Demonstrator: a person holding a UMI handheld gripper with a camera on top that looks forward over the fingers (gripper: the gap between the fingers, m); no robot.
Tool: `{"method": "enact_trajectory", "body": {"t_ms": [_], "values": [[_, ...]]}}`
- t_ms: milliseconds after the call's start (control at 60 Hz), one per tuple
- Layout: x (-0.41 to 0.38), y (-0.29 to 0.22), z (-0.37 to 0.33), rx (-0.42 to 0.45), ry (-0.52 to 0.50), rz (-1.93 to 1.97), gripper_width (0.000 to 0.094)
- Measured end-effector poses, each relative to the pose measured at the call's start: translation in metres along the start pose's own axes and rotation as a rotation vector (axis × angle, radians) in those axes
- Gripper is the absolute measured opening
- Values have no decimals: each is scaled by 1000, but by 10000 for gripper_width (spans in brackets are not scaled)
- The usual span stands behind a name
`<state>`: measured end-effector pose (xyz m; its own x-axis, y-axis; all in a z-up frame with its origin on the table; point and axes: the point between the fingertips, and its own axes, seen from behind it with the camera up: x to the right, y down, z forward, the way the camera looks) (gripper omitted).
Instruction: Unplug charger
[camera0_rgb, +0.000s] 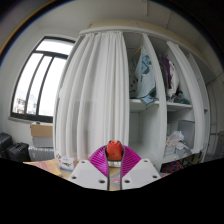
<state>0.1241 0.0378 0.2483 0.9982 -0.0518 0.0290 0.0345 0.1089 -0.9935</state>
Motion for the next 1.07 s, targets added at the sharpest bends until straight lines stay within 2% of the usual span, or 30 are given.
{"method": "enact_trajectory", "body": {"t_ms": [67,133,367,467,617,767,800,883,950,1067], "values": [[15,-15,-6,19,22,-6,131],[27,3,-12,-30,25,-12,137],[39,195,-20,-535,-20,46,153],[44,222,-28,-621,-18,10,169],[45,248,-32,-685,5,32,247],[46,247,-30,-677,4,54,337],[45,247,-32,-678,-1,59,417],[43,241,-35,-651,-26,64,852],[43,234,-38,-618,-46,53,812],[58,216,-47,-544,-47,6,847]]}}
